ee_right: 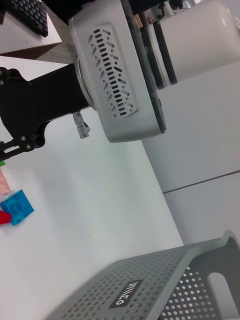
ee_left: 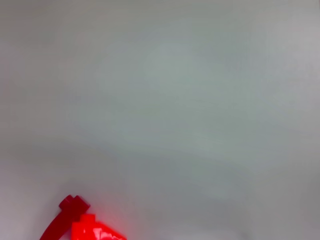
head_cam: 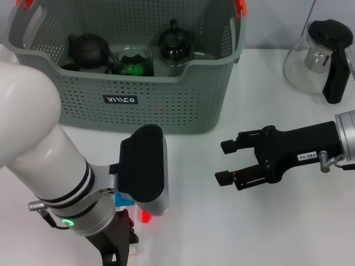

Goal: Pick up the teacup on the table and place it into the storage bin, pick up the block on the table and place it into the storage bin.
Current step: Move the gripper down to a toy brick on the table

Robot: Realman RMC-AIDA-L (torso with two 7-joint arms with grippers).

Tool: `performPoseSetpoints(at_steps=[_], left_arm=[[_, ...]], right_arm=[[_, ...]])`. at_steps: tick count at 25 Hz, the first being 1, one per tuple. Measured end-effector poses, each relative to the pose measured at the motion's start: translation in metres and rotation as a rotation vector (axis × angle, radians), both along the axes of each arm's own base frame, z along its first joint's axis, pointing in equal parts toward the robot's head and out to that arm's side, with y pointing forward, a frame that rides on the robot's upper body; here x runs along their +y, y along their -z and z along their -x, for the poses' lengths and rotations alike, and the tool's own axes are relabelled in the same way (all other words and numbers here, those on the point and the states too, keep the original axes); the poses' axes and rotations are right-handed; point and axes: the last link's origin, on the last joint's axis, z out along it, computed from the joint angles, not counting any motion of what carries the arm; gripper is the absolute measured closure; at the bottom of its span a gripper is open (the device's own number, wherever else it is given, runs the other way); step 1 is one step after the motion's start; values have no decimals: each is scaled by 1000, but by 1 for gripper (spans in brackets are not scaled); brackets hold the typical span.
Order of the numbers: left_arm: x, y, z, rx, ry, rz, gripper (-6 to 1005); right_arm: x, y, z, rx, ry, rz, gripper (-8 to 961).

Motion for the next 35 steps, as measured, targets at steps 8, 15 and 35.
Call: performPoseSetpoints(at_steps=[8, 15, 35], left_arm=[[4, 0, 4, 3, -11, -14, 318], [4, 0, 5, 3, -17, -17, 358], [3, -4, 7, 32, -19, -12, 362]], right_arm=[[0, 0, 0, 0, -2, -1, 85], [-1, 0, -1, 1, -2, 2, 85], [-1, 0, -1, 1, -1, 4, 85]])
